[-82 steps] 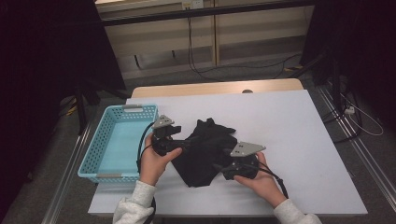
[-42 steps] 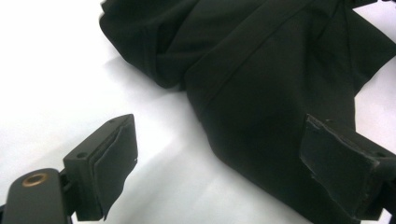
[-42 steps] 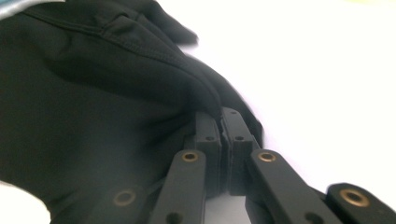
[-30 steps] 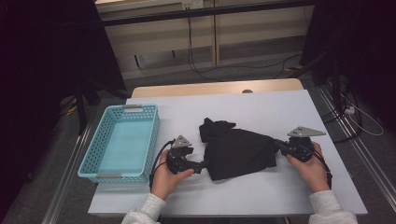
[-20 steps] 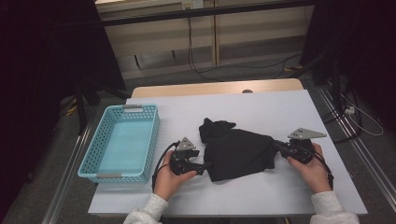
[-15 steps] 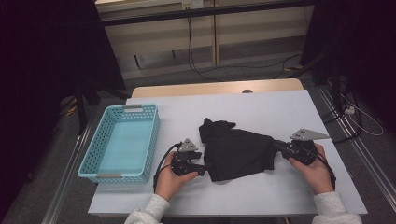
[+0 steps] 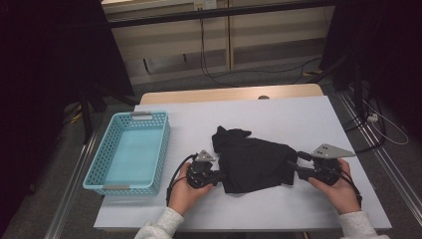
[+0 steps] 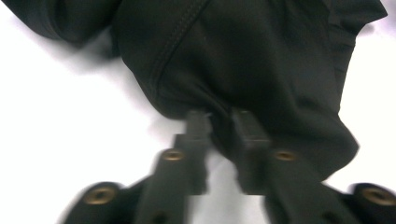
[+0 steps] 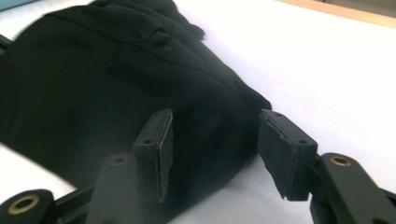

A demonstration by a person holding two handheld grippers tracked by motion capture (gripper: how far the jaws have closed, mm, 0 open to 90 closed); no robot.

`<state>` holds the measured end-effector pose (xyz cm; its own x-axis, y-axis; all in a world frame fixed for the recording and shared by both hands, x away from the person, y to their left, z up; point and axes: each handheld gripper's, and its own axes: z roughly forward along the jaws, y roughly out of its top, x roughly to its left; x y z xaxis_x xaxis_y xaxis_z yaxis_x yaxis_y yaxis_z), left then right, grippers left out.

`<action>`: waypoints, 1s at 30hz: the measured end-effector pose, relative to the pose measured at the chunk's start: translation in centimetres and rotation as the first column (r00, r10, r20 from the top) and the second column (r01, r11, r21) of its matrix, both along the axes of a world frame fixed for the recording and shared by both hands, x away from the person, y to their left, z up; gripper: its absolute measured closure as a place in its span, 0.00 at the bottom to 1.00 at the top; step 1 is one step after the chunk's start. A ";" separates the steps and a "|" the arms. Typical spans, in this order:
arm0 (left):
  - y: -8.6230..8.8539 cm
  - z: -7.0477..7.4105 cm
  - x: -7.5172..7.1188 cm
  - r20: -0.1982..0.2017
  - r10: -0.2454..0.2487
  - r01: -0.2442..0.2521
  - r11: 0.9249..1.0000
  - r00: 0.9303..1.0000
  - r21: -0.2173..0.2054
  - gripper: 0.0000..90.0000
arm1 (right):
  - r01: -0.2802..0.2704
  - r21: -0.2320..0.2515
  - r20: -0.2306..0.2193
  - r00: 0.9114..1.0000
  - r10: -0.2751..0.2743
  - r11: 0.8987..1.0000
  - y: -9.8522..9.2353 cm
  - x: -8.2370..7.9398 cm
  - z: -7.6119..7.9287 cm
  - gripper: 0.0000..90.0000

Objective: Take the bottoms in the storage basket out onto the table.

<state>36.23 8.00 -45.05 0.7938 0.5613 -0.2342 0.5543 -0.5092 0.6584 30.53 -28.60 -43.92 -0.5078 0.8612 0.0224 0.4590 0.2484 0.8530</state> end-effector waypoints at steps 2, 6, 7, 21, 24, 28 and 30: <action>-0.1 0.2 0.0 -0.012 0.004 -0.004 1.000 1.000 0.009 0.95 | -0.018 -0.002 0.006 1.000 0.018 1.000 0.0 -0.4 0.1 0.50; 0.7 1.8 0.2 -0.023 0.034 -0.036 0.998 0.999 -0.052 0.96 | -0.069 0.014 0.006 0.998 0.069 0.998 0.5 -1.5 0.0 0.47; 0.7 1.8 0.2 -0.023 0.034 -0.036 0.998 0.999 -0.052 0.96 | -0.069 0.014 0.006 0.998 0.069 0.998 0.5 -1.5 0.0 0.47; 3.8 4.1 1.3 -0.008 0.126 -0.126 0.980 0.992 -0.157 0.97 | -0.297 -0.091 -0.123 0.951 0.285 0.951 4.4 -1.3 -2.2 0.43; 4.5 4.7 1.4 0.004 0.149 -0.146 0.972 0.989 -0.182 0.97 | -0.284 -0.125 -0.121 0.955 0.270 0.951 4.6 -1.1 -2.2 0.46; 4.9 5.0 1.5 0.011 0.160 -0.155 0.970 0.987 -0.189 0.97 | -0.267 -0.130 -0.111 0.961 0.254 0.955 4.6 -0.9 -2.2 0.59; 5.1 5.1 1.6 0.020 0.170 -0.163 0.968 0.985 -0.192 0.97 | -0.250 -0.153 -0.094 0.967 0.237 0.956 4.6 -0.7 -2.1 0.80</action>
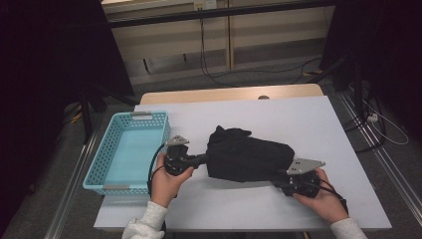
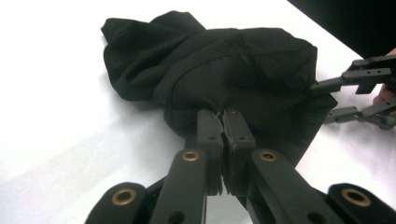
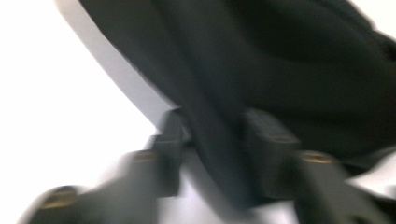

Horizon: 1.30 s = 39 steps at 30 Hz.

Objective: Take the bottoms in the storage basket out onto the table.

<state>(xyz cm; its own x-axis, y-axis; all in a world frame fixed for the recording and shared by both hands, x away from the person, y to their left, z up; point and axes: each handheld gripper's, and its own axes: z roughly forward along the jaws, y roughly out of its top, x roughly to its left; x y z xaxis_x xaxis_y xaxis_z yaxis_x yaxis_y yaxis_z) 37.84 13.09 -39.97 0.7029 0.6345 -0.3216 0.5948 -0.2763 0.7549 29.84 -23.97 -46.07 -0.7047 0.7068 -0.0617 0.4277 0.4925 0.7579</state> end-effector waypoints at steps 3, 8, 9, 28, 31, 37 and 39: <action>0.3 0.0 0.2 0.002 0.011 -0.011 1.000 1.000 -0.004 0.97 | 0.035 -0.052 0.037 0.999 -0.033 0.998 -0.2 0.5 0.4 0.98; 0.7 -0.4 0.5 -0.006 0.028 -0.028 1.000 1.000 -0.011 0.97 | 0.115 0.038 0.100 0.988 -0.118 0.993 -1.6 1.1 1.6 0.99; 0.8 -0.4 0.5 -0.008 0.028 -0.029 0.999 1.000 -0.014 0.97 | 0.124 0.048 0.109 0.986 -0.129 0.991 -1.7 1.0 1.8 0.99; 3.6 0.3 1.3 0.008 0.133 -0.133 0.991 0.991 -0.036 0.97 | 0.140 -0.037 0.109 0.985 -0.136 0.989 -1.5 1.2 1.4 0.90; 4.0 0.2 1.4 0.006 0.149 -0.148 0.988 0.989 -0.032 0.97 | 0.155 -0.027 0.104 0.983 -0.152 0.988 -1.9 1.3 1.1 0.88; 3.9 -0.4 1.6 -0.017 0.151 -0.151 0.988 0.988 -0.013 0.97 | 0.132 -0.041 0.060 0.990 -0.130 0.990 -2.0 1.4 0.4 0.86; 3.8 -0.6 1.7 -0.019 0.147 -0.147 0.989 0.989 -0.008 0.97 | 0.137 -0.028 0.060 0.989 -0.135 0.990 -2.1 1.4 0.4 0.88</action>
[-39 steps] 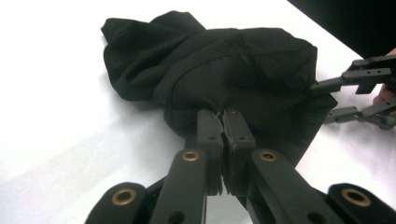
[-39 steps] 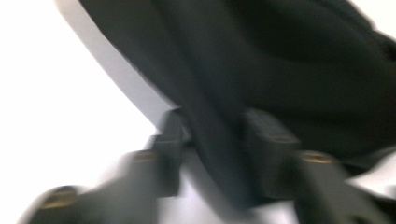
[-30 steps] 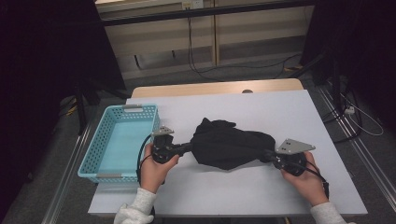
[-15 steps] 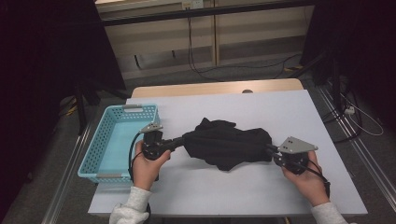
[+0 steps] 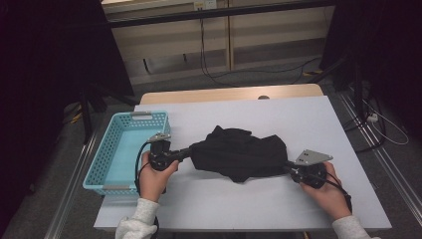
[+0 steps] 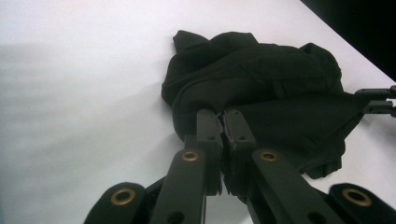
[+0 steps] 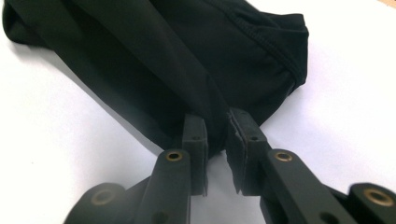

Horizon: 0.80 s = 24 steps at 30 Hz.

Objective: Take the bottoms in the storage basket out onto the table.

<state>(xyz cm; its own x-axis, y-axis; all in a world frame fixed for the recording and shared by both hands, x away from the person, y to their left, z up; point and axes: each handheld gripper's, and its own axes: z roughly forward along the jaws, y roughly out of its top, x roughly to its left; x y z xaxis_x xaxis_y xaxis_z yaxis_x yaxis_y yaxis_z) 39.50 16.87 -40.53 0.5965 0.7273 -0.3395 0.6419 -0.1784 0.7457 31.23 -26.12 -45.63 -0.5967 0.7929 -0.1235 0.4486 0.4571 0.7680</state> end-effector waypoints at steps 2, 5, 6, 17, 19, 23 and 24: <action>-0.4 0.0 0.1 -0.003 -0.014 0.014 1.000 1.000 0.010 0.96 | 0.007 0.017 -0.008 1.000 -0.007 1.000 -0.2 0.0 0.0 0.89; -0.8 0.1 0.2 -0.001 -0.017 0.017 1.000 1.000 0.012 0.96 | -0.004 0.016 -0.011 1.000 0.004 1.000 -0.2 -0.1 -0.2 0.87; -1.0 0.1 0.2 0.000 -0.020 0.020 1.000 1.000 0.013 0.96 | -0.004 0.016 -0.011 1.000 0.004 1.000 -0.2 -0.1 -0.2 0.87; -1.6 -0.4 -0.1 -0.010 -0.039 0.039 0.998 0.999 0.050 0.96 | -0.045 -0.012 -0.019 0.999 0.044 0.999 1.0 0.3 -0.3 0.94; -1.6 -0.5 -0.1 -0.008 -0.041 0.041 0.998 0.999 0.051 0.96 | -0.042 -0.015 -0.031 0.999 0.042 0.999 1.0 0.3 -0.1 0.99; -1.9 -0.8 -0.3 -0.016 -0.050 0.051 0.997 0.999 0.052 0.96 | -0.025 0.023 -0.030 0.999 0.026 0.999 0.4 0.3 0.3 1.00; -1.9 -0.8 -0.4 -0.021 -0.051 0.053 0.997 0.998 0.053 0.96 | -0.023 0.030 -0.029 0.999 0.023 0.999 0.2 0.3 0.4 1.00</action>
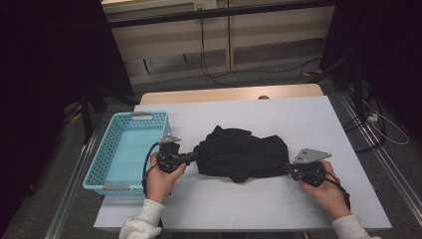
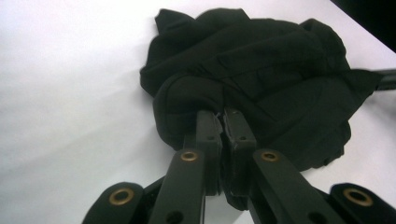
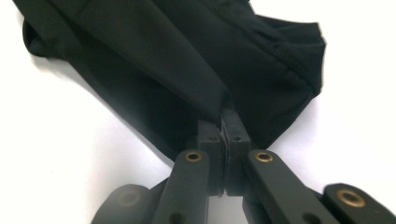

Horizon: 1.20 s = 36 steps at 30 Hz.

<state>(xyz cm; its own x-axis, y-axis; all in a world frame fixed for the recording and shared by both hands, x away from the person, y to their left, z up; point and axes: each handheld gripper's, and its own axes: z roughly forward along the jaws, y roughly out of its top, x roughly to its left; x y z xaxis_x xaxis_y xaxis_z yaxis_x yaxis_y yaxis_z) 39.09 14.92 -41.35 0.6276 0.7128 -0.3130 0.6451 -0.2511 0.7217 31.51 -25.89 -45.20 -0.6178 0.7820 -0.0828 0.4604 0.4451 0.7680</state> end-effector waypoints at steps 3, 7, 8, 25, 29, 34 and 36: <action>0.0 -0.1 -0.1 -0.001 -0.005 0.005 1.000 1.000 0.010 0.96 | 0.006 0.013 0.005 1.000 -0.006 1.000 -0.4 0.1 0.1 1.00; -0.2 -0.3 -0.2 -0.009 -0.009 0.009 1.000 1.000 0.007 0.96 | 0.018 0.035 0.008 1.000 -0.018 0.999 -0.7 0.3 0.3 1.00; -0.2 -0.3 -0.2 -0.008 -0.009 0.009 1.000 1.000 0.010 0.96 | 0.014 0.039 0.006 1.000 -0.015 0.999 -0.8 0.3 0.3 1.00; -1.4 -1.9 0.0 -0.014 -0.025 0.026 0.998 1.000 0.049 0.93 | 0.088 0.051 0.000 0.996 -0.089 0.995 -2.5 0.4 0.6 1.00; -1.5 -1.7 -0.4 0.010 -0.052 0.052 0.998 0.999 0.031 0.67 | 0.078 0.052 -0.006 0.997 -0.077 0.996 -2.5 0.3 0.5 1.00; -1.4 -0.9 -1.1 0.022 -0.062 0.062 0.998 0.998 0.004 0.45 | 0.068 0.042 -0.011 0.998 -0.068 0.997 -2.3 0.3 0.3 1.00; -1.5 -0.8 -1.5 0.018 -0.068 0.068 0.998 0.998 0.009 0.42 | 0.070 0.045 -0.008 0.998 -0.070 0.997 -2.2 0.3 0.3 1.00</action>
